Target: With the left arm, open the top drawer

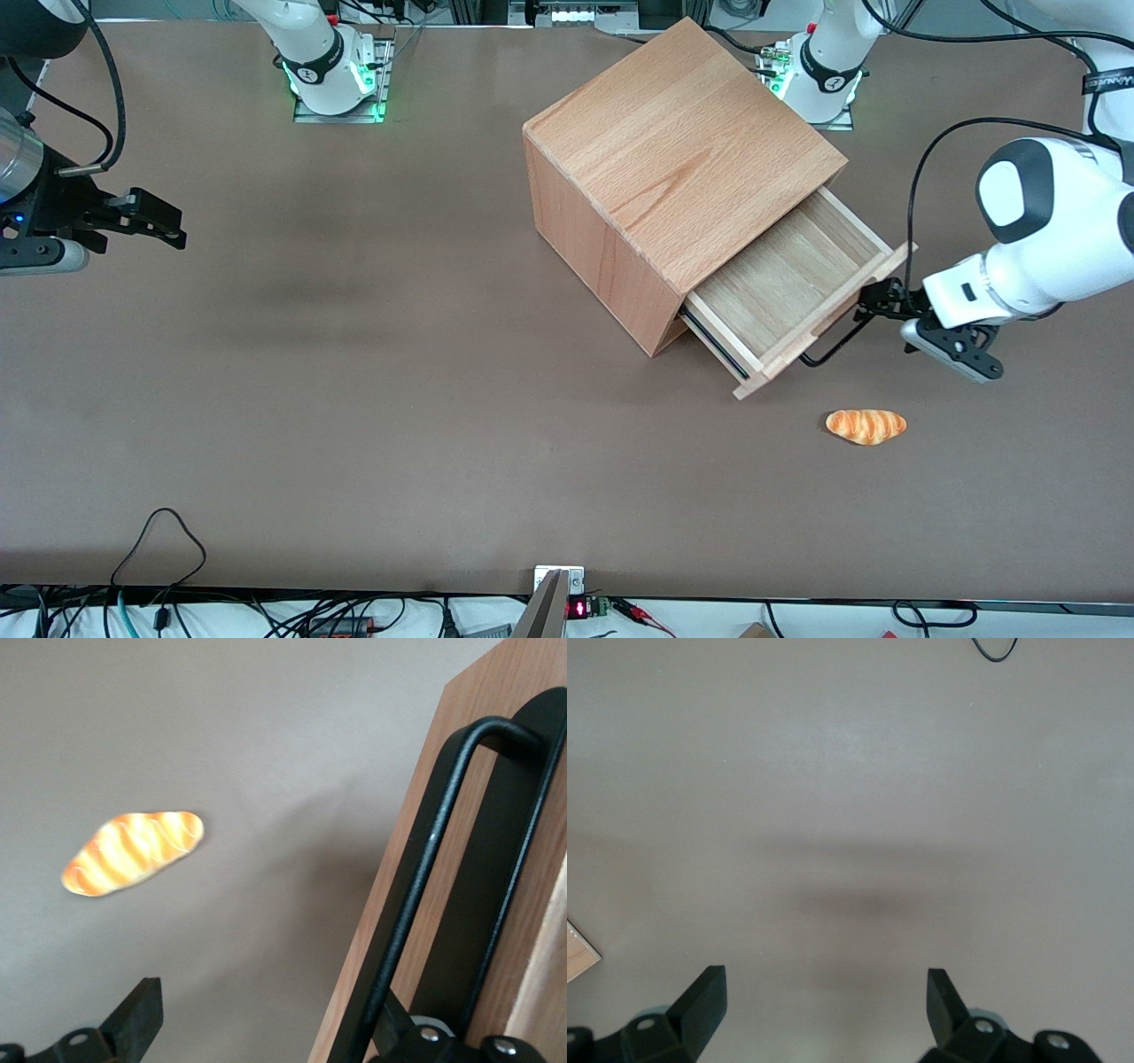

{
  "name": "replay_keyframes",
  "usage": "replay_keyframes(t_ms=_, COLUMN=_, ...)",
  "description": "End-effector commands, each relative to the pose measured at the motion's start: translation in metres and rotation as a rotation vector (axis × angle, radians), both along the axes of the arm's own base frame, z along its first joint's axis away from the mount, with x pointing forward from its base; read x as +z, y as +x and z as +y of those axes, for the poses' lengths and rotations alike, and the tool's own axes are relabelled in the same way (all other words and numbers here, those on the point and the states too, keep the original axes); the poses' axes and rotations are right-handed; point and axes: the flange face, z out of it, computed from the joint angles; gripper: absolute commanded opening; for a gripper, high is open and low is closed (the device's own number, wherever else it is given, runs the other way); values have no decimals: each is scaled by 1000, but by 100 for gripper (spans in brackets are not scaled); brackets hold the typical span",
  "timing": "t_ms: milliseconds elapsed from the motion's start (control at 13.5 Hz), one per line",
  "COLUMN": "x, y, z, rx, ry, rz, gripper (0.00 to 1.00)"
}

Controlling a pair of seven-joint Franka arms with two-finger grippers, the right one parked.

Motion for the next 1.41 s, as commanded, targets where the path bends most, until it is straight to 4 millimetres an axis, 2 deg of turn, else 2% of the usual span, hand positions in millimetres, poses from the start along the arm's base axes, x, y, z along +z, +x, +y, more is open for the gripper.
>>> replay_keyframes(t_ms=0, x=-1, y=12, z=14, rx=-8, ry=8, rz=-39, gripper=100)
replay_keyframes(t_ms=148, x=11, y=15, z=14, rx=39, ry=-1, rz=-52, gripper=100)
replay_keyframes(t_ms=296, x=31, y=13, z=13, rx=123, ry=-14, rz=-63, gripper=100)
replay_keyframes(t_ms=815, x=100, y=-11, z=2, rx=240, ry=-87, rz=-61, gripper=100)
replay_keyframes(t_ms=963, x=127, y=-23, z=3, rx=276, ry=-82, rz=-57, gripper=100)
replay_keyframes(t_ms=1111, x=157, y=-39, z=6, rx=286, ry=-6, rz=-82, gripper=100)
replay_keyframes(t_ms=1333, x=197, y=-70, z=10, rx=323, ry=91, rz=-73, gripper=100)
